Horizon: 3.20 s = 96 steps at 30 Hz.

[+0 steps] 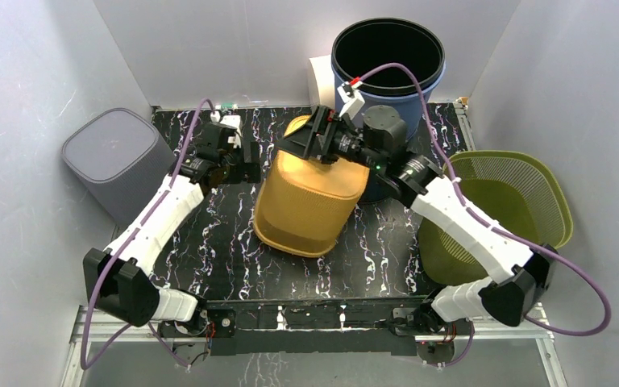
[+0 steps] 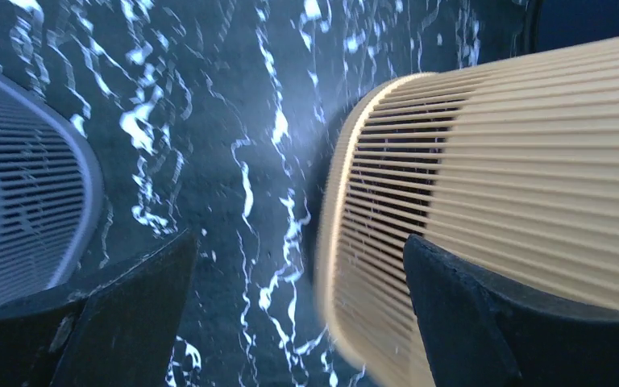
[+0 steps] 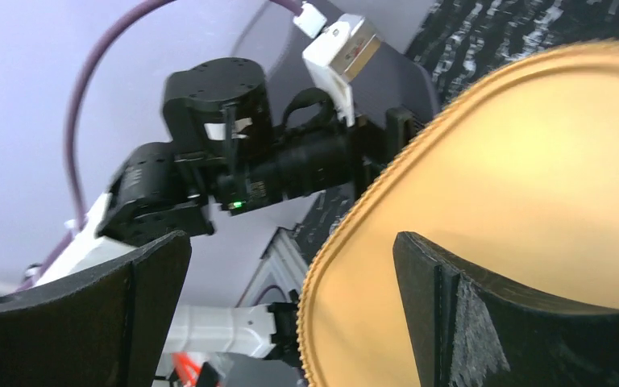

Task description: Turn the large container upside down

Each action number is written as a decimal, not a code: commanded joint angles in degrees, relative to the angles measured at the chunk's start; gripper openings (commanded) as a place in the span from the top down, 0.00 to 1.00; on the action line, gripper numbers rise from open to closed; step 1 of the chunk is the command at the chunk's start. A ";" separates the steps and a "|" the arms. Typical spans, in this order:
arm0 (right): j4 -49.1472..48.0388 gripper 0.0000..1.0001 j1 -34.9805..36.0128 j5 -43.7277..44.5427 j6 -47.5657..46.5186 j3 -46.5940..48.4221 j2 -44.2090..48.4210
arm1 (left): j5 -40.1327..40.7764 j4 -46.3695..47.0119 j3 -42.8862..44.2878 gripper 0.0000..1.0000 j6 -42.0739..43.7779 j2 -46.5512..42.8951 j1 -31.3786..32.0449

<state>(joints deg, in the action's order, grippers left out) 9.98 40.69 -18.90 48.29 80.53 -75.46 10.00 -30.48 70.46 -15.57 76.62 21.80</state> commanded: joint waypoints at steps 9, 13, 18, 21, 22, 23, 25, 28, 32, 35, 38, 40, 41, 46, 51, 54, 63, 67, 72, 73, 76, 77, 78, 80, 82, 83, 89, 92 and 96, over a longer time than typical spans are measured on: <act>14.66 0.02 -0.21 12.98 -9.96 4.78 8.59 | -7.46 -13.11 20.67 0.02 -0.51 2.08 -7.48; 26.95 0.02 -0.18 19.05 -13.01 1.68 15.90 | -10.68 -12.58 23.91 0.02 -1.57 -2.63 -7.54; 42.94 0.02 -0.14 12.44 -18.28 1.26 17.35 | -19.65 -12.47 28.49 0.02 -4.18 -4.98 -7.53; 45.94 0.10 -0.10 8.28 -20.91 -3.50 19.65 | -25.85 -10.47 27.86 0.02 -6.51 -6.41 -7.55; 46.33 0.12 -0.13 5.96 -21.44 -4.48 19.69 | -28.14 -8.63 26.38 0.02 -8.13 -7.46 -7.49; 46.39 0.14 -0.09 4.01 -22.04 -5.37 19.19 | -30.37 -6.65 24.58 0.02 -9.87 -8.73 -7.49; 45.59 0.21 -0.11 1.24 -22.50 -7.55 17.85 | -33.92 -4.12 22.09 0.02 -12.84 -9.98 -7.51; 39.67 0.31 -0.04 1.85 -21.14 -12.24 17.88 | -35.59 -3.27 20.16 0.02 -15.63 -11.75 -7.42; 17.90 0.40 0.00 3.71 -13.78 -19.04 16.59 | -35.69 -2.93 18.74 0.02 -17.62 -14.45 -7.43; 1.93 0.38 1.48 7.43 -9.22 -21.79 11.54 | -35.02 -6.07 23.61 0.01 -16.59 -13.30 -7.39; -4.50 0.36 2.75 16.47 -7.35 -17.13 3.27 | -34.04 -7.86 28.08 0.02 -15.55 -11.80 -7.40; -8.60 0.34 2.74 21.40 -6.50 -14.47 -1.67 | -34.15 -8.26 29.29 0.02 -15.01 -11.17 -7.39; -10.84 0.33 2.80 23.03 -6.17 -13.58 -3.64 | -34.12 -8.48 29.19 0.02 -14.82 -11.01 -7.39; -9.41 0.25 2.79 23.49 -7.06 -10.04 -6.82 | -32.05 -10.99 24.26 0.02 -13.25 -11.64 -7.43; -5.24 0.17 2.78 21.65 -8.08 -18.41 1.63 | -34.90 -10.98 16.54 0.02 -11.67 -11.54 -7.43; 3.28 0.13 2.79 23.16 -8.86 -20.59 9.03 | -38.57 -9.96 15.36 0.02 -11.30 -10.30 -5.93; 25.73 0.03 2.65 31.91 -21.03 -2.31 16.24 | -43.13 -13.43 16.50 0.02 -4.61 -1.78 2.71; 31.28 0.02 2.70 38.64 -28.22 13.78 10.28 | -41.99 -12.31 15.74 0.02 -3.09 1.49 5.68; 34.19 0.02 2.70 49.28 -32.00 27.96 4.43 | -34.36 -9.12 14.40 0.02 -2.82 4.87 5.81; 35.21 0.02 2.65 52.19 -32.22 30.58 2.95 | -32.57 -8.93 14.81 0.02 -2.46 5.92 5.80; 36.78 0.02 2.64 60.78 -33.85 36.16 -0.21 | -29.37 -7.31 17.82 0.02 -1.08 10.40 5.13; 36.78 0.02 2.58 63.63 -34.44 37.36 -1.01 | -29.26 -6.79 18.81 0.01 -0.83 12.03 4.42; 36.80 0.02 2.37 65.97 -35.36 38.76 -1.82 | -29.80 -6.30 20.36 0.02 -0.40 13.87 3.43; 36.32 0.02 1.25 67.33 -37.51 41.03 -2.83 | -31.44 -5.54 24.05 0.02 -0.25 17.51 0.80; 36.02 0.02 -0.68 65.21 -39.96 43.40 -4.22 | -33.17 -4.24 26.18 0.02 -0.29 20.39 -1.93; 37.01 0.02 -1.67 64.75 -40.64 45.36 -5.49 | -34.01 -3.19 26.72 0.02 -0.44 21.54 -3.32; 43.45 0.02 -15.55 52.24 -36.15 51.23 -10.48 | -33.45 -3.37 31.77 0.02 0.60 27.18 -6.86; 45.04 0.02 -23.41 44.03 -32.82 52.12 -12.26 | -34.11 -4.26 32.89 0.02 0.66 26.97 -6.90; 43.60 0.02 -28.24 40.14 -31.53 52.07 -12.52 | -36.55 -4.92 31.45 0.02 -0.21 22.86 -6.82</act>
<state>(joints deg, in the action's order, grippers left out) 54.48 16.23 28.34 14.28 130.08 -88.18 -23.20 -34.09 99.98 -15.99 105.97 14.28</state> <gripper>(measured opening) 0.980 0.984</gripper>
